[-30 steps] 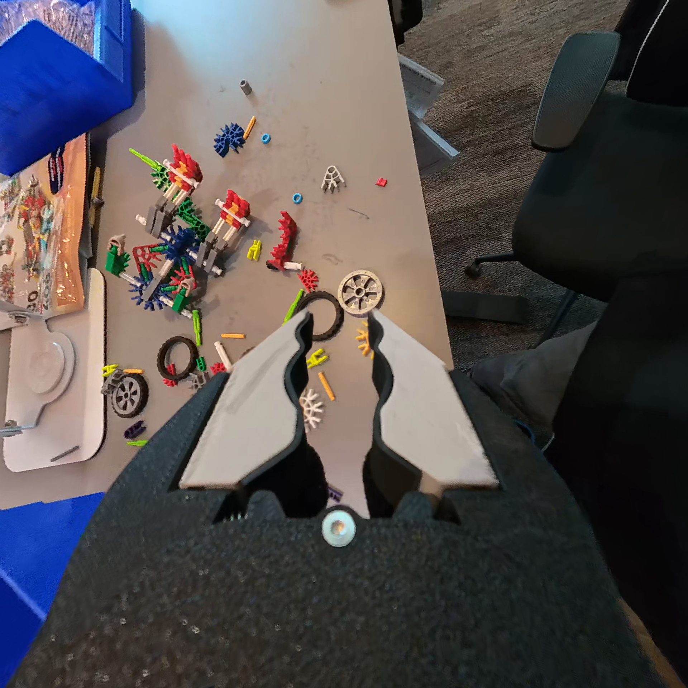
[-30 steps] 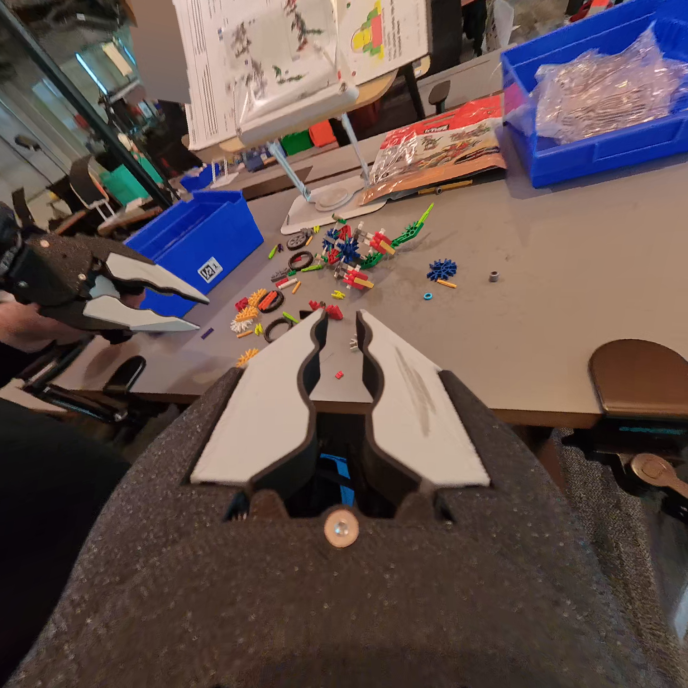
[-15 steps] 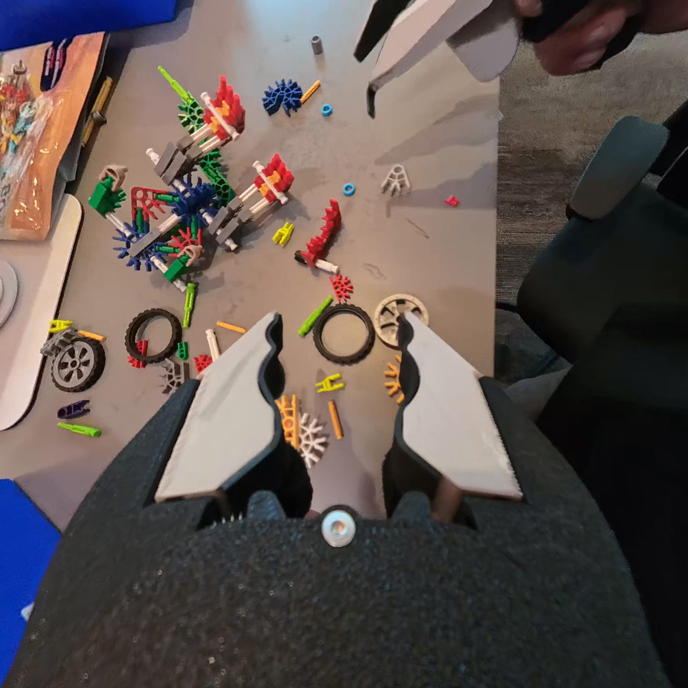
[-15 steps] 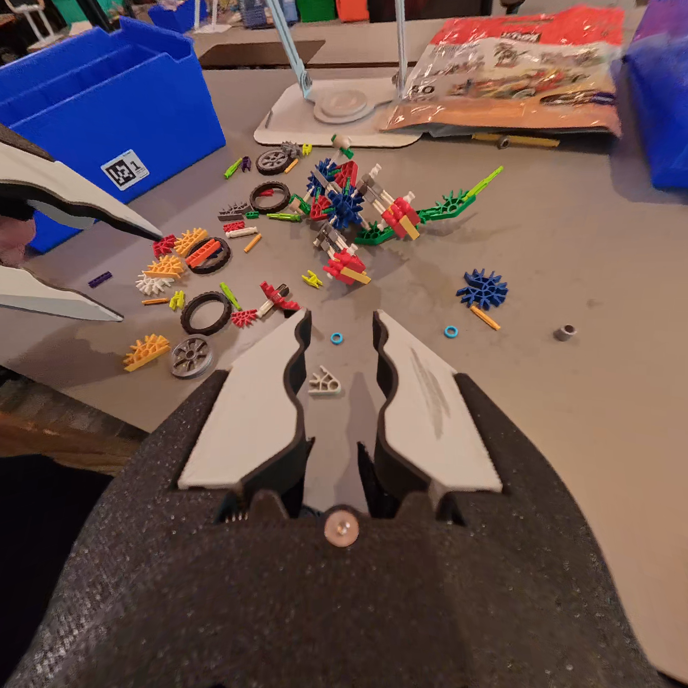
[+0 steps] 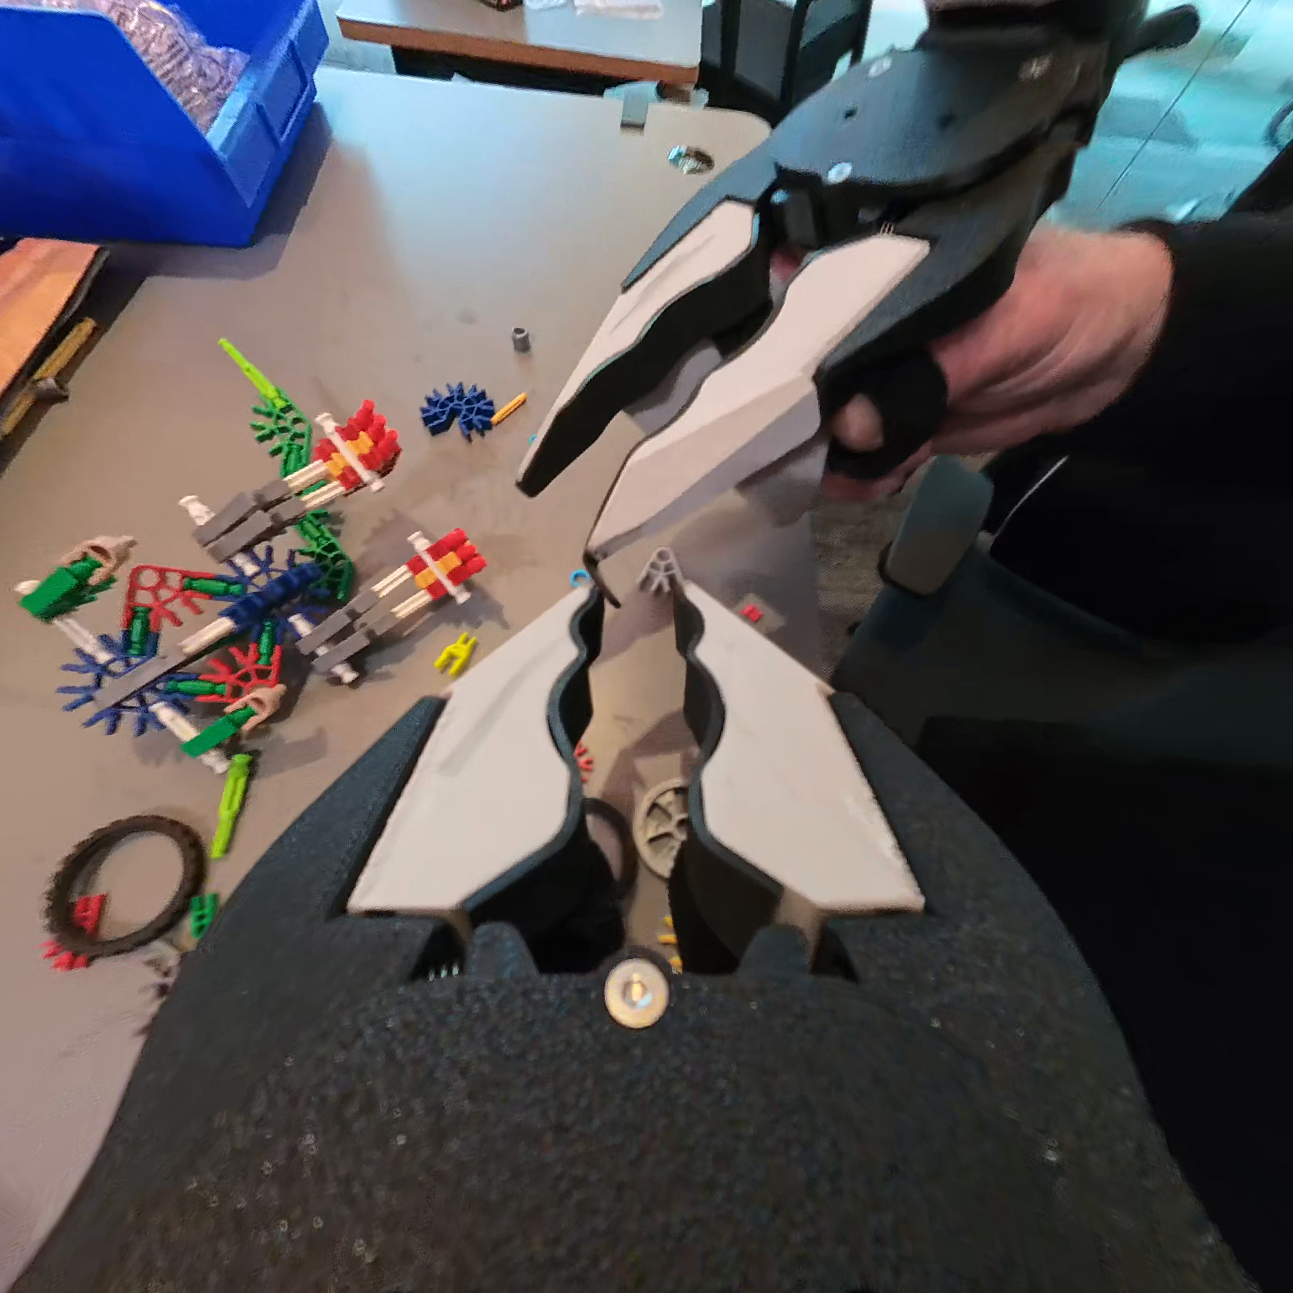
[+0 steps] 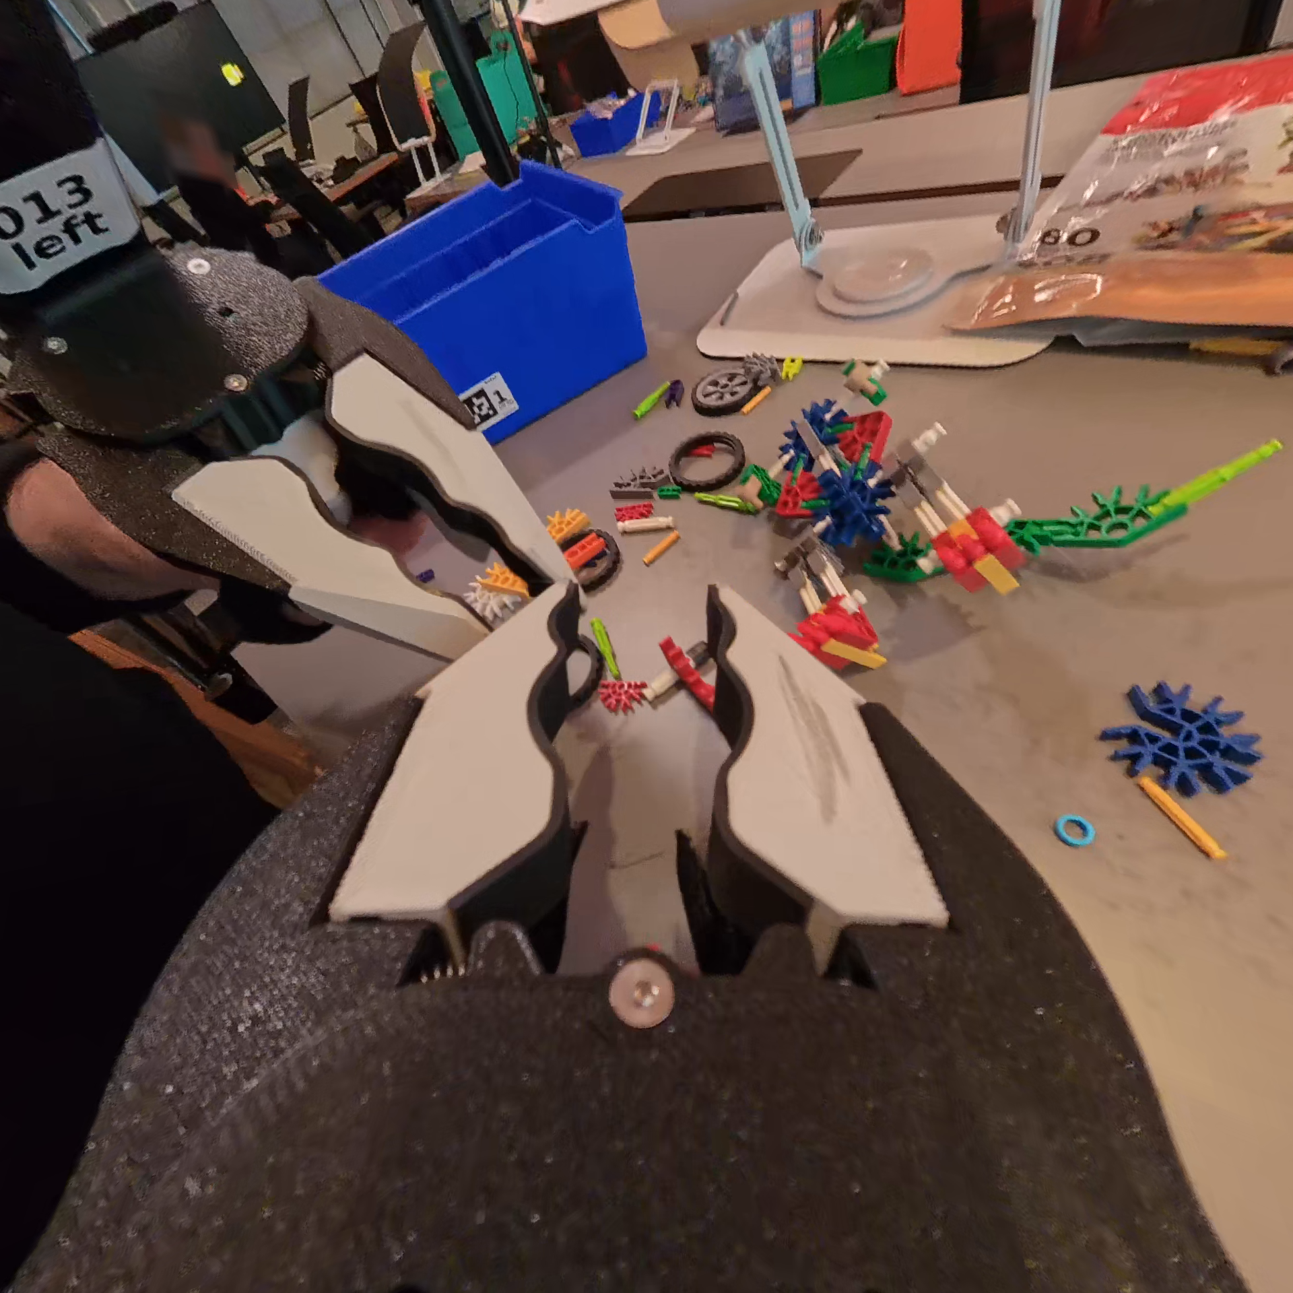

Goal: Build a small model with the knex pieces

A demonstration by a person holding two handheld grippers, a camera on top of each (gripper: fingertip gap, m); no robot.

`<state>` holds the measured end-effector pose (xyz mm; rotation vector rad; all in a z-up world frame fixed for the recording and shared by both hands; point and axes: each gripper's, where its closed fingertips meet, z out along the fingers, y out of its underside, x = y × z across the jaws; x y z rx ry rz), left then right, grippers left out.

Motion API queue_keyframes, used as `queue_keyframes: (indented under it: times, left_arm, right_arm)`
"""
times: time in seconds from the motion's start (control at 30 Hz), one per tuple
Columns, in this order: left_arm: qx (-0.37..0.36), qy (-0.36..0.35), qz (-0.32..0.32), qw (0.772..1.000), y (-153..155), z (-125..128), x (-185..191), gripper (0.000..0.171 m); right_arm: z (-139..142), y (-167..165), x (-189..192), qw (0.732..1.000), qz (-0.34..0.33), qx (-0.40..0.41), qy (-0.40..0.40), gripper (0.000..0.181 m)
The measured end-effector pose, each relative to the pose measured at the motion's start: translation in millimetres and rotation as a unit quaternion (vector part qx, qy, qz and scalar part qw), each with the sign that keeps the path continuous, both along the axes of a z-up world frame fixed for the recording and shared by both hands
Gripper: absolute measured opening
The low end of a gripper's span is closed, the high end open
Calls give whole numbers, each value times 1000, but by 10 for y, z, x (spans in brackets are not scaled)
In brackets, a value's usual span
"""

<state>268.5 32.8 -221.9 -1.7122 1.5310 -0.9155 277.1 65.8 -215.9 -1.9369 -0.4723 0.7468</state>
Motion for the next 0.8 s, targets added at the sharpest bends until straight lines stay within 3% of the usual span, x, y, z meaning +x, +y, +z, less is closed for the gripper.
queue_keyframes:
  times: [0.13,0.2,0.3,0.53,0.6,0.8]
  left_arm:
    - [-26,-40,12,999,-153,172,-57,17]
    - [11,-34,20,999,-249,222,-125,22]
    - [32,-46,0,998,-510,320,-267,16]
    - [1,-129,-2,992,-1027,661,-893,22]
    - [-44,-161,-6,986,-1270,752,-990,21]
    - [-257,-297,-81,916,-1981,1237,-1177,17]
  right_arm:
    - [115,-62,-152,998,-20,38,-40,33]
    - [188,-129,-252,995,-29,66,-75,23]
    - [364,-310,-450,989,-42,104,-91,21]
    - [698,-1143,-843,989,-49,57,129,29]
    - [784,-1436,-968,980,-36,41,190,28]
    - [1061,-2160,-1250,952,7,25,304,34]
